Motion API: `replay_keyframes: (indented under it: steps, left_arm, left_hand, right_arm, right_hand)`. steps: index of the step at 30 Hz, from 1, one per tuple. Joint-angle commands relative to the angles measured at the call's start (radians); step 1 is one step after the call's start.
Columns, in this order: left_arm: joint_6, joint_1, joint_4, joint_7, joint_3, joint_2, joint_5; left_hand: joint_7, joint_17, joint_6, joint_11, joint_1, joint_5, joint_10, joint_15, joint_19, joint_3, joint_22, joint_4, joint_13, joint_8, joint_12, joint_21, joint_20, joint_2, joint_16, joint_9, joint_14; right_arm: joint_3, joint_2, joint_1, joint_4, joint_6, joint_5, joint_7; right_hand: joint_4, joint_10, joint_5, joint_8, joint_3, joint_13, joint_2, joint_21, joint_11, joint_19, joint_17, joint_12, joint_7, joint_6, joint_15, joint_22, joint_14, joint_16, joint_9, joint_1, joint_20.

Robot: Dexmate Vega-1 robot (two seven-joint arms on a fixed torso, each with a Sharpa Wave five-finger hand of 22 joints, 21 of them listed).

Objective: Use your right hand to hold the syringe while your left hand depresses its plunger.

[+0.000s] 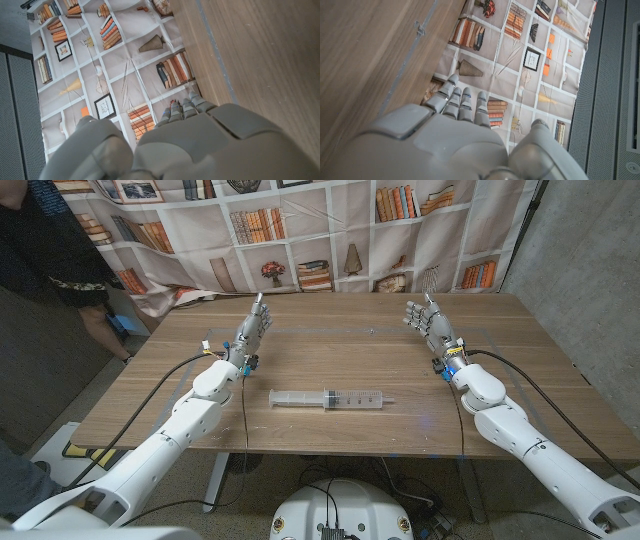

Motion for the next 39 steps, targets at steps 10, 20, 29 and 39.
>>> replay_keyframes:
  steps: [10,20,29,39]
  left_arm:
    - [0.035,0.004,-0.029,0.005,0.004,0.017,0.003]
    - [0.037,-0.005,-0.023,-0.009,0.012,0.019,0.007]
    - [0.022,-0.012,-0.006,-0.022,0.013,0.015,0.008]
    - [0.021,-0.03,0.007,-0.039,0.024,0.011,0.014]
  left_hand:
    - [-0.003,0.002,0.017,-0.002,0.012,-0.001,0.013,-0.001,0.008,0.001,0.003,-0.009,0.003,0.007,0.003,0.006,0.001,0.01,0.007,0.004,0.014]
    - [-0.003,0.002,0.022,-0.001,0.018,-0.002,0.018,-0.001,0.007,0.002,0.003,-0.011,0.003,0.006,0.002,0.004,0.002,0.014,0.006,0.004,0.019]
    - [-0.004,0.002,0.026,-0.003,0.023,-0.004,0.021,-0.002,0.009,0.002,0.003,-0.013,0.003,0.005,0.001,0.004,0.005,0.018,0.005,0.004,0.022]
    - [-0.004,0.002,0.029,-0.004,0.029,-0.006,0.025,-0.003,0.015,0.002,0.003,-0.014,0.003,0.004,0.001,0.005,0.006,0.022,0.005,0.004,0.029]
  right_arm:
    - [0.012,-0.052,-0.062,-0.097,0.006,-0.027,-0.005]
    - [0.021,-0.081,-0.114,-0.172,0.009,-0.064,-0.036]
    - [0.033,-0.105,-0.155,-0.231,0.008,-0.09,-0.06]
    - [0.064,-0.125,-0.231,-0.313,0.018,-0.187,-0.152]
  right_hand:
    - [-0.009,0.022,0.002,0.006,0.005,0.005,0.0,-0.004,-0.008,0.015,0.003,0.012,-0.007,0.01,-0.009,0.005,0.018,0.005,0.004,0.013,-0.003]
    - [-0.011,0.027,0.001,0.006,0.004,0.005,0.0,-0.004,-0.011,0.02,0.003,0.013,-0.006,0.012,-0.01,0.006,0.023,0.006,0.004,0.015,-0.005]
    - [-0.013,0.028,0.001,0.005,0.004,0.005,0.001,-0.005,-0.013,0.022,0.003,0.012,-0.006,0.011,-0.011,0.006,0.024,0.005,0.004,0.017,-0.004]
    - [-0.019,0.059,-0.001,0.004,0.005,0.005,0.002,-0.003,-0.045,0.046,0.003,0.02,-0.007,0.01,-0.032,0.006,0.047,0.009,0.004,0.024,-0.013]
